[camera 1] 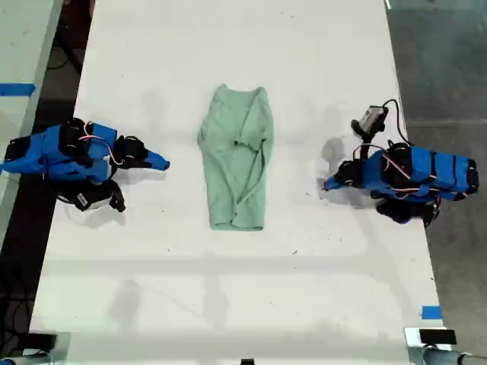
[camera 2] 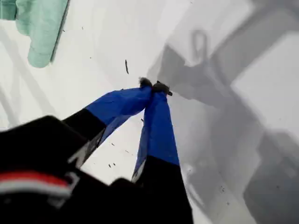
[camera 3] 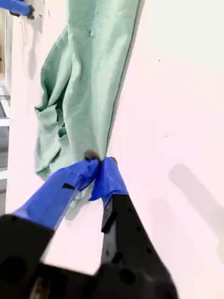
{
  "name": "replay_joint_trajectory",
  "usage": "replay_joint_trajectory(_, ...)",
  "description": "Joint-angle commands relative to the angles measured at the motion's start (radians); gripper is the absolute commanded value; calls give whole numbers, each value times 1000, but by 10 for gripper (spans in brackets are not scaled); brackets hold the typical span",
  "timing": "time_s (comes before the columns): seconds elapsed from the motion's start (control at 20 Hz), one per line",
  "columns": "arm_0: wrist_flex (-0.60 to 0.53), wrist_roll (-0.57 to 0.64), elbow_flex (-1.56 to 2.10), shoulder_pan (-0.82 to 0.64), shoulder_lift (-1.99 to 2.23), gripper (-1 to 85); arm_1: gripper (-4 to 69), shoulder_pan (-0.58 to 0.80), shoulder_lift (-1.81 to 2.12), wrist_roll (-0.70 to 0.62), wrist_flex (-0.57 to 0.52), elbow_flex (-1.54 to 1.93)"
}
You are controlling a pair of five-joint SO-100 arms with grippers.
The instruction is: Fold t shirt
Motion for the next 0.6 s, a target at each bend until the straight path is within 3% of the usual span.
replay_joint_trajectory(0.0,9,-35,8,-9,8,1,0,3,11,17,2,32)
replay_joint_trajectory(0.55,6,-51,12,-8,8,1,0,25,11,17,0,35)
